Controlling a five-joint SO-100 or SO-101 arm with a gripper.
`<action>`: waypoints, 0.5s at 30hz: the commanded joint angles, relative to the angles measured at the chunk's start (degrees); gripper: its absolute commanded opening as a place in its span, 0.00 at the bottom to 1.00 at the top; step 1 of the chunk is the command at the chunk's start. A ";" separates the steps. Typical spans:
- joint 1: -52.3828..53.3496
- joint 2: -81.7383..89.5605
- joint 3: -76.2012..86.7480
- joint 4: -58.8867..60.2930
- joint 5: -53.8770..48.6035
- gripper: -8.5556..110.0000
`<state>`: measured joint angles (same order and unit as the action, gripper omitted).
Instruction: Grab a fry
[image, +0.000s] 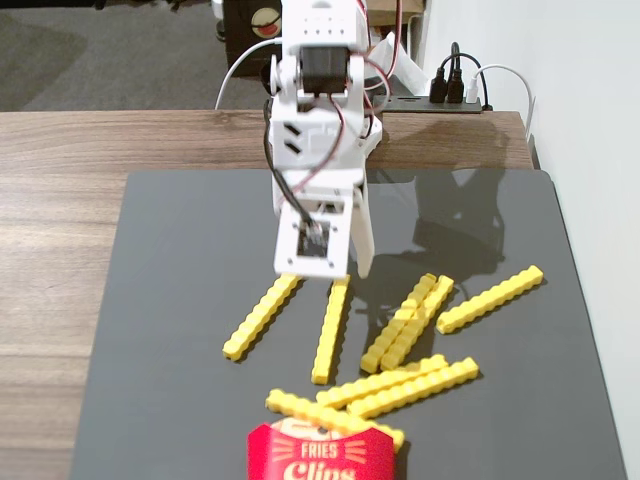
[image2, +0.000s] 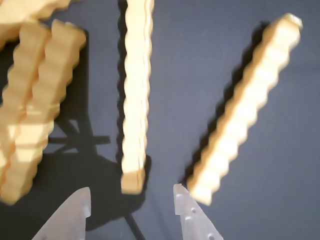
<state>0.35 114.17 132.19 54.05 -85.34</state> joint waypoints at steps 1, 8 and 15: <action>-0.79 -2.99 -3.25 -2.20 -0.53 0.26; -1.76 -8.79 -3.60 -7.03 -0.62 0.25; -3.08 -11.43 -4.31 -8.88 0.44 0.21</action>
<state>-2.02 102.66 130.52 46.05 -85.52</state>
